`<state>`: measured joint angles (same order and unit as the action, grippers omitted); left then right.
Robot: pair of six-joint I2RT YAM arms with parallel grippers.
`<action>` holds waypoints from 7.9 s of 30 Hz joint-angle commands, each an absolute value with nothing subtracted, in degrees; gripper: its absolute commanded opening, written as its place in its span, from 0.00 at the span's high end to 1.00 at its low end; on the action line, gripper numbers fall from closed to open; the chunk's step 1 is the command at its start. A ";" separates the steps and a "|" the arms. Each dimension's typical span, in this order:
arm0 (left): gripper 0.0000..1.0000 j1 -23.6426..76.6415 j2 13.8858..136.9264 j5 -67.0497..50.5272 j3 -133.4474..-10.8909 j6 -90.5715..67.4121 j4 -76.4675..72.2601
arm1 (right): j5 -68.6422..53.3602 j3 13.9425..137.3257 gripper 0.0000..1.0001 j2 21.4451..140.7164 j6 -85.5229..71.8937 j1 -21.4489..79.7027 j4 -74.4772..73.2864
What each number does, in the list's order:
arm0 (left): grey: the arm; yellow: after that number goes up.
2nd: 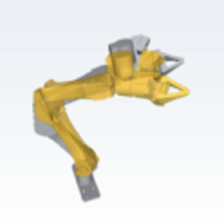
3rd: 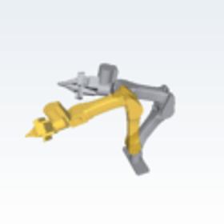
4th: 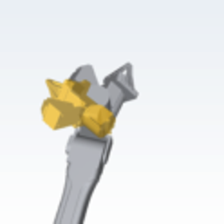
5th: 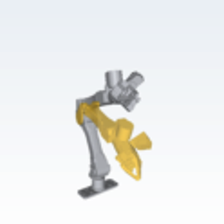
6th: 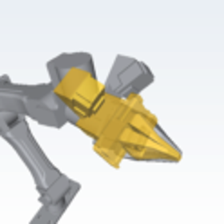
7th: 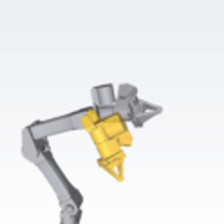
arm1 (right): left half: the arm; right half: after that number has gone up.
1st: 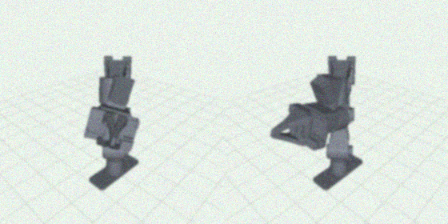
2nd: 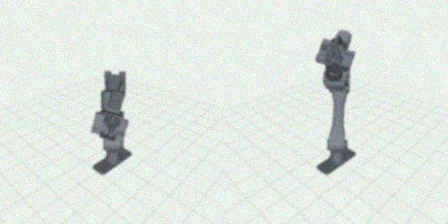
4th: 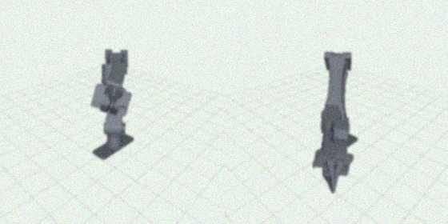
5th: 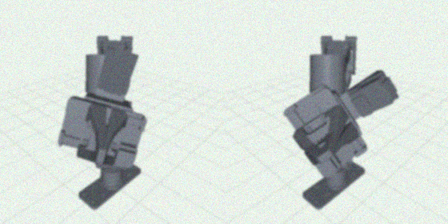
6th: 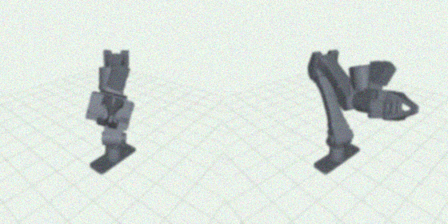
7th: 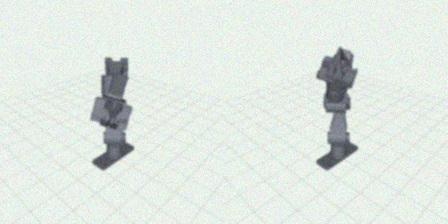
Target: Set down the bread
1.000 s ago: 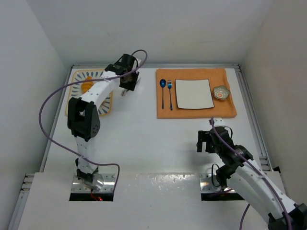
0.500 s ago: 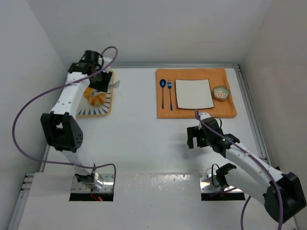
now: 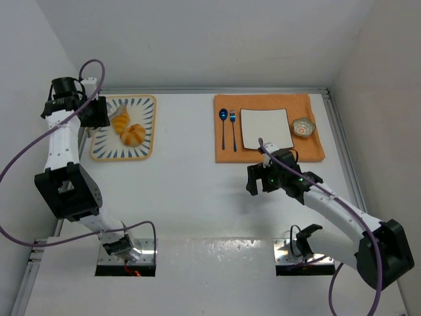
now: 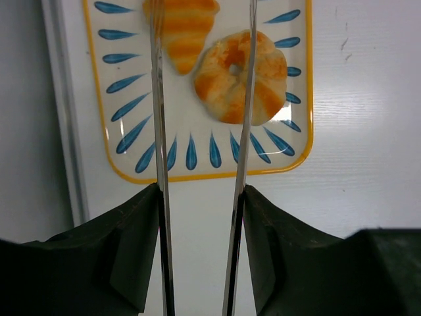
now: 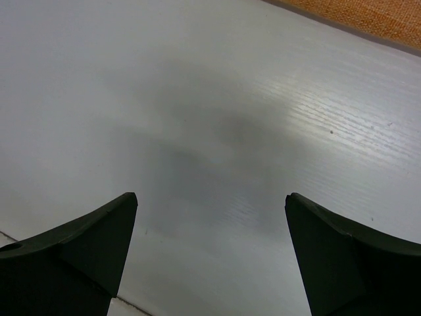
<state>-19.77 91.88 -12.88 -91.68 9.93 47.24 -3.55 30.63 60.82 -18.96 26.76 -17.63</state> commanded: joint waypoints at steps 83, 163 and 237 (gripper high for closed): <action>1.00 31.27 124.85 -19.86 -125.29 7.21 39.64 | 6.42 29.71 0.04 47.20 -23.29 4.40 -36.81; 0.49 -18.98 86.92 -19.42 -72.25 21.88 39.46 | -8.70 29.62 0.08 58.09 -22.94 10.46 -22.94; 0.79 43.33 134.57 -14.50 -126.13 5.27 30.06 | -0.18 26.63 0.07 39.11 -23.73 -6.77 -49.66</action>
<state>43.07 136.73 -17.52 -125.29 5.37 33.04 -0.99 26.81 39.51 -24.36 -6.61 -49.82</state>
